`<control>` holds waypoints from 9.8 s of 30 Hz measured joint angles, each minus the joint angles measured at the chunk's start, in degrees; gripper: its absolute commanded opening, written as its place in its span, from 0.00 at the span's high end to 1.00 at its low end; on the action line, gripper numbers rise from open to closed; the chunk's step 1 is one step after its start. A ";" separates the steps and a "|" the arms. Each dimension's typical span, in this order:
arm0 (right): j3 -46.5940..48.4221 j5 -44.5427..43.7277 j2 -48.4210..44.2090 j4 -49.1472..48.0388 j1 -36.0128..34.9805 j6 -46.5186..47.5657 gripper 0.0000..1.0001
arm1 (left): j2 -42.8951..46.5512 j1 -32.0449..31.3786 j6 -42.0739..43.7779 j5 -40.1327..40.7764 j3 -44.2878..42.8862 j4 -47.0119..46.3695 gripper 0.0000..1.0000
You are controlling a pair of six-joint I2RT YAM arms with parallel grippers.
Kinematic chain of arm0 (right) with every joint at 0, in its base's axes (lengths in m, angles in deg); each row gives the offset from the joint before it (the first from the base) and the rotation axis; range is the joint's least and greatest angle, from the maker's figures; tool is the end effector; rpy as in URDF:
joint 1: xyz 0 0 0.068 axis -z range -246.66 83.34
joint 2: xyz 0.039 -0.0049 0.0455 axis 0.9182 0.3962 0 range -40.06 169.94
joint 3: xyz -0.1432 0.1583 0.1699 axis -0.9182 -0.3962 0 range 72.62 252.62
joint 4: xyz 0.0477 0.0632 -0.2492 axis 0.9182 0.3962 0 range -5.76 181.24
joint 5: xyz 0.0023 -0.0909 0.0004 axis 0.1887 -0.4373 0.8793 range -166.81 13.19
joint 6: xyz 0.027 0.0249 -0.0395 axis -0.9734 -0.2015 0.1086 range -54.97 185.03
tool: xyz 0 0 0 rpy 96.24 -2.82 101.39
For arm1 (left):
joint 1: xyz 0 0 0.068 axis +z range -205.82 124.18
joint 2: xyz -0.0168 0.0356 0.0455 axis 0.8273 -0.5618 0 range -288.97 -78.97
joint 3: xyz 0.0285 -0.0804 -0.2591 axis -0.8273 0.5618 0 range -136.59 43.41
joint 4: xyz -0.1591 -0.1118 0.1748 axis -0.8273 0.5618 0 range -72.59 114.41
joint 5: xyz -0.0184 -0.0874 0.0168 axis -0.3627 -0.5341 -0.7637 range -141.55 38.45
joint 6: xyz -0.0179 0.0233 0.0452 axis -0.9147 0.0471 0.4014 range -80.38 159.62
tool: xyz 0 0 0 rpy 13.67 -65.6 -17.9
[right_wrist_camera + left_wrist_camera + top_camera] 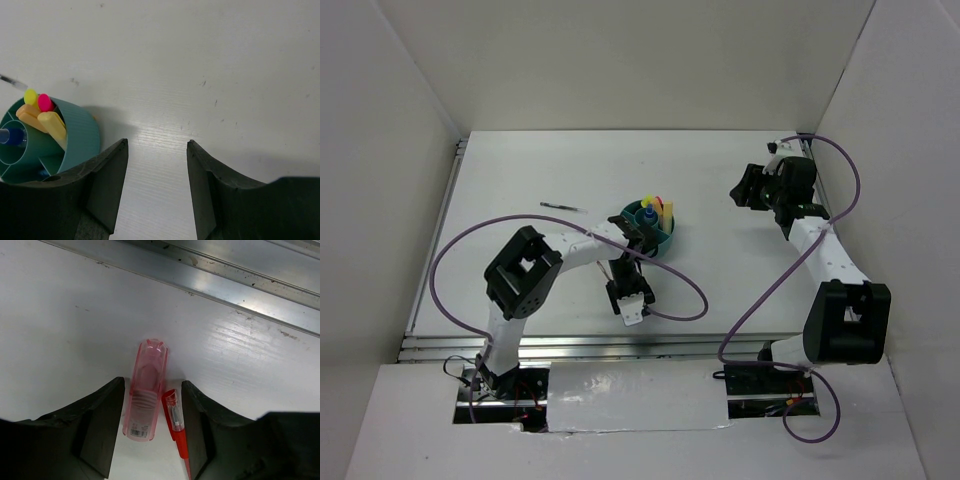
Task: Sort the stationery into containers
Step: Pick up the stationery from the center of the board, then place the stationery in the storage box, then pick up the pen from the center of the board, then place the pen in the storage box, then pick up the pen from the center of the board.
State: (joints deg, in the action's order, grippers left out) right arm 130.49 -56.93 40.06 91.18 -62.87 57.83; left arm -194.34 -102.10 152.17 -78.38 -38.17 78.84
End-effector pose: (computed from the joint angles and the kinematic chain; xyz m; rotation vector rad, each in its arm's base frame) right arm 0.3180 -0.0089 0.2839 -0.0136 2.0708 0.3969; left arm 0.2376 -0.2716 0.1603 2.8350 0.5619 -0.6491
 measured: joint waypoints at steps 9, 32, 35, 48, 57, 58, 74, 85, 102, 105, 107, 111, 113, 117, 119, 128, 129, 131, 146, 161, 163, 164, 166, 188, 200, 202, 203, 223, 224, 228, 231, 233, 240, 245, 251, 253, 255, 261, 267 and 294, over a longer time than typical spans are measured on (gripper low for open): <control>0.00 0.02 0.00 0.09 0.00 0.20 0.42 | -1.27 -1.55 -0.55 0.02 -2.58 2.40 0.38; -2.21 -0.24 -2.51 0.15 0.00 0.33 0.43 | 0.92 -7.17 -11.82 7.52 0.63 -5.11 0.49; -2.93 -0.50 -3.10 0.17 0.00 0.59 0.43 | 1.86 -7.50 -12.63 8.33 1.90 -6.56 0.51; -3.21 -1.07 -3.19 0.35 0.00 0.83 0.43 | 5.68 -5.22 -15.54 5.53 6.88 -12.24 0.90; -3.19 -1.07 -3.19 0.35 0.00 1.07 0.43 | 5.75 4.31 -15.50 -7.69 -2.14 -11.52 0.94; -3.19 -1.09 -3.19 0.33 0.00 1.09 0.43 | 6.25 4.83 -15.50 -9.03 -2.29 -11.39 0.94; -2.43 -1.29 -2.29 0.31 0.00 1.70 0.43 | 7.63 15.52 -24.57 -33.09 -14.73 -6.64 0.97; -1.20 -1.27 -0.74 0.35 0.00 1.75 0.43 | 3.17 16.68 -32.96 -38.64 -18.51 -8.52 0.97; -0.87 -1.18 0.07 0.39 0.00 1.99 0.42 | -2.80 16.98 -33.42 -38.69 -20.09 -9.40 0.84; -0.28 -1.03 0.26 0.35 0.00 1.99 0.42 | -3.72 17.29 -33.75 -38.38 -20.09 -10.10 0.71; -0.02 -1.03 0.39 0.35 0.00 2.01 0.42 | -4.02 17.64 -35.08 -38.34 -20.09 -11.30 0.61; 0.00 -1.01 0.63 0.39 0.00 2.21 0.42 | -4.04 18.43 -37.38 -38.40 -20.09 -13.77 0.46; 0.04 -1.01 0.79 0.42 0.00 2.25 0.41 | -4.04 18.82 -38.01 -38.40 -20.09 -14.80 0.43; 0.70 -1.01 1.05 0.48 0.00 2.38 0.41 | -4.00 19.43 -38.01 -38.42 -20.09 -15.41 0.41; 1.22 -1.01 1.27 0.46 -0.02 2.45 0.41 | -3.65 19.82 -37.90 -38.45 -20.09 -15.02 0.42; 3.32 -1.05 2.21 0.68 -0.17 4.00 0.41 | 10.45 28.94 -60.98 -39.50 -11.98 -27.61 0.53; 3.48 -1.03 2.23 0.72 -0.20 4.20 0.41 | 12.07 31.41 -64.57 -39.08 -11.13 -29.70 0.53; 3.87 -1.05 2.23 0.85 -0.31 4.83 0.41 | 13.70 36.63 -69.77 -37.33 -10.88 -32.79 0.49; 11.39 -1.03 8.85 1.73 -2.97 8.22 0.42 | -12.35 44.70 -44.89 -3.76 -33.70 -3.63 0.56; 12.00 -1.07 9.29 1.95 -3.02 9.35 0.42 | -20.17 36.74 -38.05 5.64 -37.97 -1.81 0.53; 11.98 -1.07 9.29 1.95 -3.04 9.55 0.42 | -20.92 36.83 -37.38 6.27 -37.94 -1.88 0.53; 11.93 -1.07 9.29 1.95 -3.04 9.64 0.42 | -21.16 36.89 -37.07 6.60 -37.94 -2.03 0.53; 11.91 -1.07 9.29 1.95 -3.06 9.73 0.42 | -21.44 36.94 -36.04 7.04 -37.97 -2.19 0.55; 11.87 -0.98 9.03 2.03 -3.06 10.93 0.45 | -11.93 36.44 -41.20 -0.72 -19.56 -2.34 1.00; 11.39 -0.79 8.41 2.10 -3.06 10.82 0.44 | 2.47 47.84 -92.08 -28.11 2.60 -45.72 1.00; 10.95 -0.81 7.96 2.19 -3.06 10.69 0.44 | 6.78 49.33 -107.21 -29.46 9.86 -62.34 1.00; 10.91 -0.83 7.78 2.21 -3.06 10.67 0.44 | 8.00 49.57 -113.90 -29.73 12.17 -69.90 1.00; 12.66 -1.73 7.10 5.16 -3.06 10.69 0.44 | 15.28 35.74 -159.25 -11.06 25.70 -125.46 1.00; 12.66 -1.73 7.10 5.18 -3.06 10.67 0.43 | 15.28 35.30 -159.29 -10.71 26.12 -125.63 1.00; 12.63 -1.86 7.04 5.20 -3.06 10.67 0.43 | 15.15 33.92 -159.29 -10.12 27.45 -125.81 1.00; 12.52 -2.10 6.78 5.20 -3.06 10.67 0.43 | 14.36 33.64 -159.36 -9.79 27.50 -126.07 1.00; 12.11 -2.27 6.29 5.20 -3.06 10.69 0.42 | 13.40 33.55 -159.49 -9.35 27.50 -126.11 1.00; 11.89 -2.80 5.46 5.18 -3.06 10.71 0.40 | 11.91 32.57 -159.73 -7.91 28.63 -126.01 1.00; 11.89 -3.19 5.46 5.18 -3.06 10.56 0.24 | 11.26 31.61 -160.01 -7.48 30.14 -126.03 0.99; 11.87 -3.89 5.46 5.20 -3.06 10.64 0.00 | 11.19 30.73 -160.65 -6.82 31.93 -126.03 0.96; 11.85 -4.26 5.44 5.18 -3.06 10.73 0.00 | 11.08 30.64 -160.60 -6.69 32.33 -126.01 0.93; 11.50 -4.50 5.22 5.11 -3.06 10.73 0.00 | 10.69 30.47 -160.52 -6.54 32.44 -126.01 0.89; 10.19 -4.72 4.63 5.18 -3.06 10.73 0.00 | 9.33 30.36 -159.14 -5.97 32.65 -125.26 0.79; 10.05 -4.90 4.55 5.16 -3.06 10.75 0.00 | 8.39 30.36 -157.74 -6.08 32.61 -124.50 0.45; 10.16 -4.07 5.25 5.18 -3.06 10.95 0.00 | 28.83 40.85 -91.17 -5.09 22.88 -42.47 0.60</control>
State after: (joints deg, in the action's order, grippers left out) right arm 140.65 -61.00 45.30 96.36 -65.93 68.78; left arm -165.51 -61.25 61.01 -83.48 -15.29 36.37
